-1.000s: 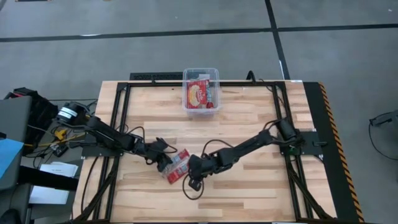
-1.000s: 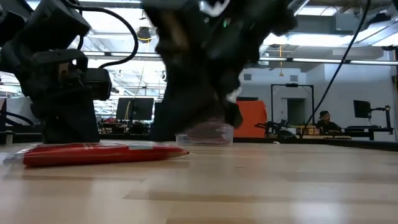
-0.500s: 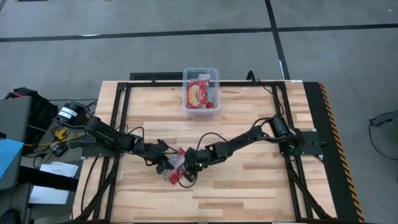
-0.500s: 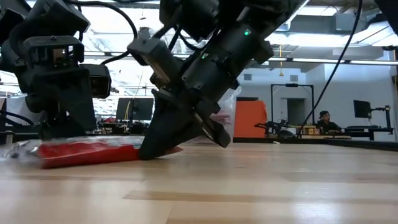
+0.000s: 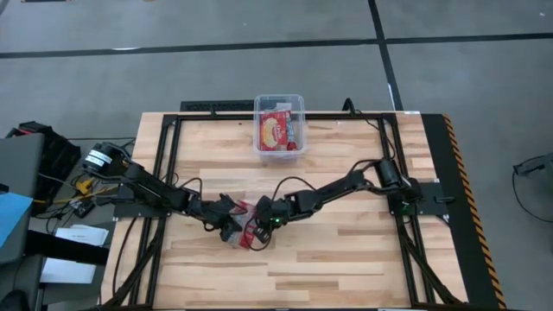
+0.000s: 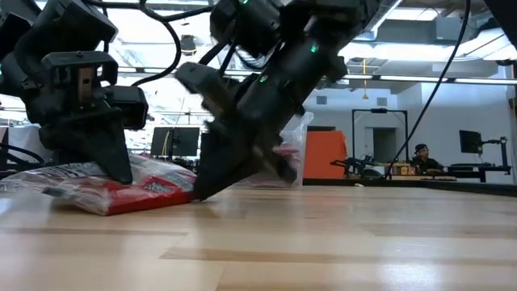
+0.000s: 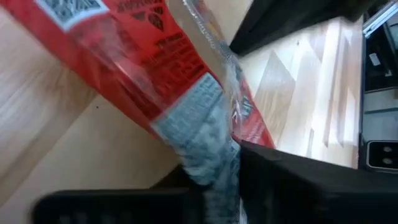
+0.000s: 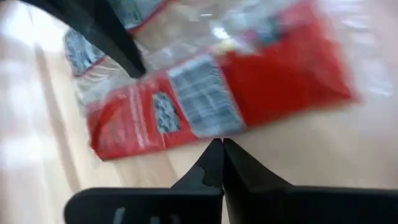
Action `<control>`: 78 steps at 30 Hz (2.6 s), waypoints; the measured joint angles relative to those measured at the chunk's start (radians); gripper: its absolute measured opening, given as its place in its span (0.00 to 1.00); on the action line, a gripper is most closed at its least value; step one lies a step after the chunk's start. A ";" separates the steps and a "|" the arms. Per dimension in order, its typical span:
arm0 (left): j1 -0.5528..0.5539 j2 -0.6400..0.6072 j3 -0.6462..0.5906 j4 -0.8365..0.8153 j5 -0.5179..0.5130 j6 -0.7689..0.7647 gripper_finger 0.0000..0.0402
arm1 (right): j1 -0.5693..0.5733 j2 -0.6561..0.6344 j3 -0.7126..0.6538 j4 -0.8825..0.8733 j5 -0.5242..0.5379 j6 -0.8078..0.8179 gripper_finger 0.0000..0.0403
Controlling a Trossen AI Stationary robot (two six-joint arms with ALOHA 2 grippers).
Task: Sort popcorn bags into baskets
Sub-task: Put the red popcorn bag into the transparent bin
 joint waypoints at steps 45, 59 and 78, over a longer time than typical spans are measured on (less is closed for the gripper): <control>0.236 -0.573 0.127 0.006 -0.126 0.568 0.04 | -0.153 -0.434 0.001 0.019 0.137 -0.137 0.39; 0.447 -0.573 0.127 -0.045 0.011 0.551 0.48 | -0.347 -0.460 0.001 0.079 -0.023 -0.182 0.05; 0.674 -0.573 0.127 -0.182 0.117 0.520 0.76 | -0.806 -0.444 0.002 -0.177 -0.455 -0.280 0.09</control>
